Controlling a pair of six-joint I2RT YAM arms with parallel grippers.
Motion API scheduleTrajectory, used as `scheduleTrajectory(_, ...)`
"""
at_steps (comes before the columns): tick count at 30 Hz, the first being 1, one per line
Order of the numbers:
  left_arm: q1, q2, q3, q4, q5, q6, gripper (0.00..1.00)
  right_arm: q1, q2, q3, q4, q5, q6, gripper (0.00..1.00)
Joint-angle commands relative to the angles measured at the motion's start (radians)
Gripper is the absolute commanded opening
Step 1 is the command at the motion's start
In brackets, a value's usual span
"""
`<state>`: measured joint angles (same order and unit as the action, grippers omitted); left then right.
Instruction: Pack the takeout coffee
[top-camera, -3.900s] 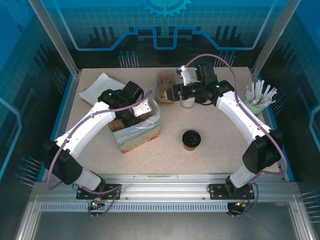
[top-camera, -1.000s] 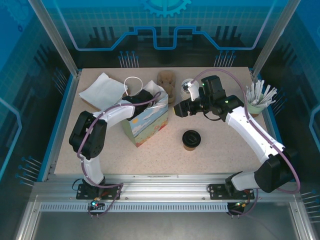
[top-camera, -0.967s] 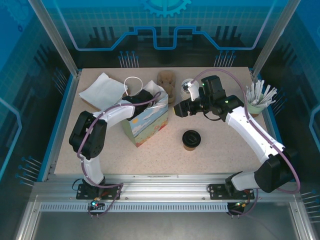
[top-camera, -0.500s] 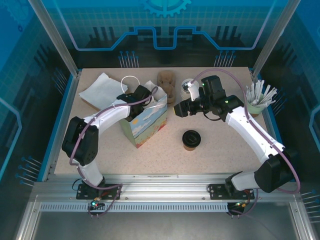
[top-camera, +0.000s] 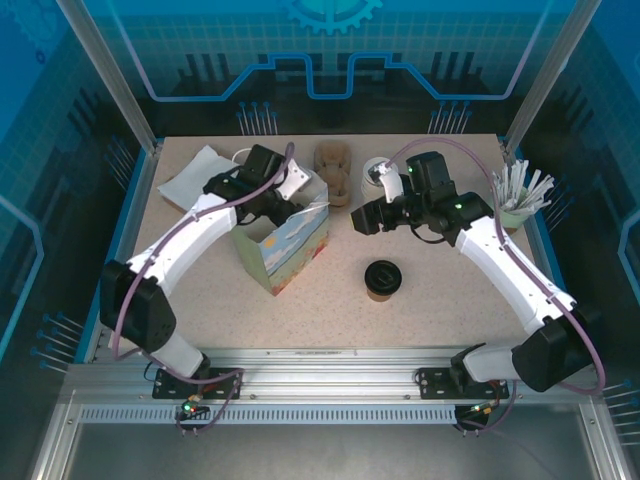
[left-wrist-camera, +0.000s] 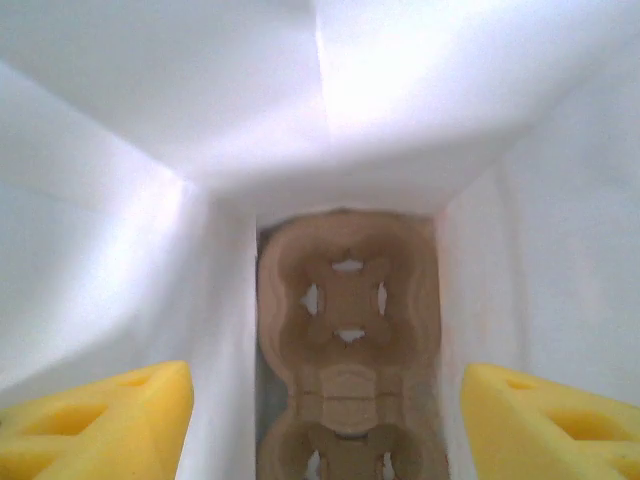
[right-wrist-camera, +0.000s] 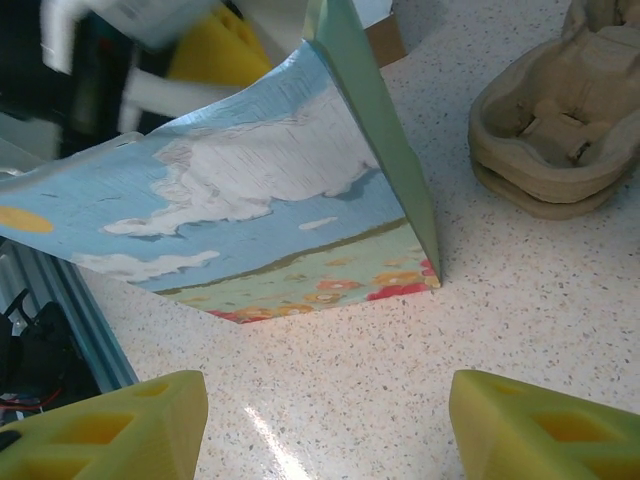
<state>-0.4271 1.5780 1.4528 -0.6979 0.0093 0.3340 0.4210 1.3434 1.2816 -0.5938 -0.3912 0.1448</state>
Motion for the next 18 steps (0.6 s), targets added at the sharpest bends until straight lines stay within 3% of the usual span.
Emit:
scheduleTrajectory(1, 0.007, -0.072, 0.07, 0.015, 0.024, -0.047, 0.72, 0.006, -0.049, -0.009, -0.036, 0.059, -0.006, 0.66)
scheduleTrajectory(8, 0.015, -0.164, 0.128, 0.13, -0.005, -0.15, 0.73, 0.024, -0.13, -0.085, -0.118, 0.307, 0.027, 0.68)
scheduleTrajectory(11, 0.015, -0.22, 0.151, 0.153, -0.023, -0.273, 0.7, 0.027, -0.18, -0.173, -0.138, 0.385, 0.052, 0.75)
scheduleTrajectory(13, 0.014, -0.299, 0.122, 0.198, 0.028, -0.447, 0.69, -0.012, -0.209, -0.247, -0.124, 0.34, 0.074, 0.82)
scheduleTrajectory(15, 0.007, -0.379, 0.037, 0.298, 0.149, -0.589, 0.67, -0.092, -0.209, -0.319, -0.086, 0.199, 0.095, 0.85)
scheduleTrajectory(18, -0.048, -0.443, -0.061, 0.373, 0.267, -0.703, 0.66, -0.181, -0.173, -0.392, -0.03, 0.012, 0.125, 0.9)
